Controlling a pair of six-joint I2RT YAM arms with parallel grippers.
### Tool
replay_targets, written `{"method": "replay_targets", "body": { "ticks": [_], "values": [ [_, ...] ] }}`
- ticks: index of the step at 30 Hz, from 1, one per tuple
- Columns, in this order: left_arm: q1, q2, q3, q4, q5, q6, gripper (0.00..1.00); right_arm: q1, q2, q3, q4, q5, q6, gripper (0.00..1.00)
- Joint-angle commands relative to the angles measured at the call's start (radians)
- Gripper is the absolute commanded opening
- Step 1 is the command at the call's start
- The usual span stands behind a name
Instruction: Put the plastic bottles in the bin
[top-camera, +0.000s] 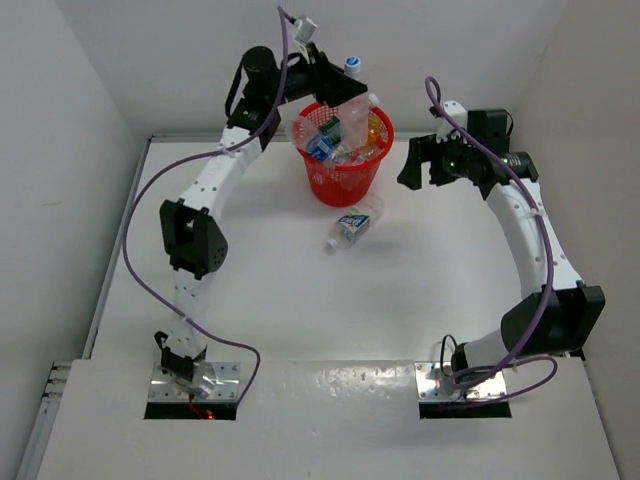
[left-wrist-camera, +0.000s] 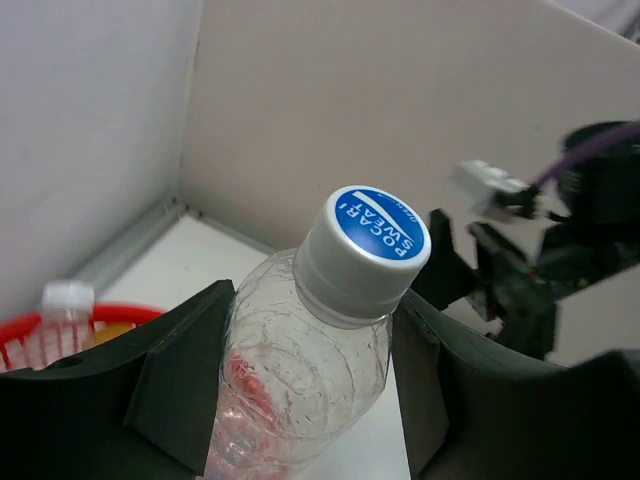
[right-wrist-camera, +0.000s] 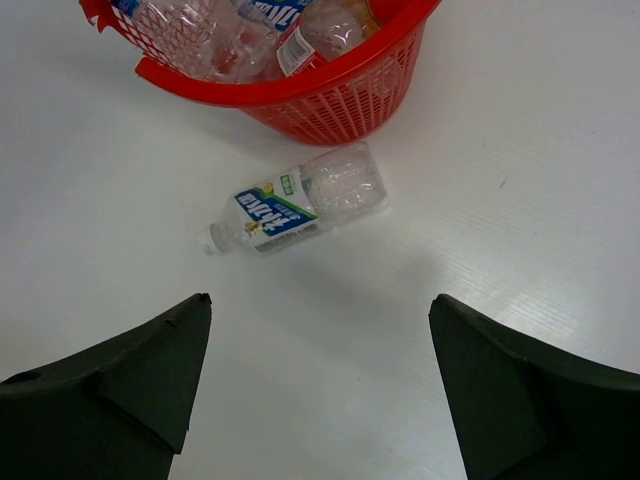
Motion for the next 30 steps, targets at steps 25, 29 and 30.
{"method": "replay_targets", "body": {
  "ticks": [25, 29, 30],
  "values": [
    [0.06, 0.047, -0.131, 0.199, -0.263, -0.27, 0.92, -0.014, 0.01, 0.022, 0.03, -0.051, 0.012, 0.88],
    [0.069, 0.007, -0.165, 0.188, -0.286, -0.259, 1.0, -0.012, 0.013, 0.025, 0.036, -0.053, 0.014, 0.88],
    [0.08, -0.004, -0.179, 0.188, -0.286, -0.248, 1.0, -0.012, 0.012, 0.023, 0.036, -0.05, 0.014, 0.88]
  ]
}}
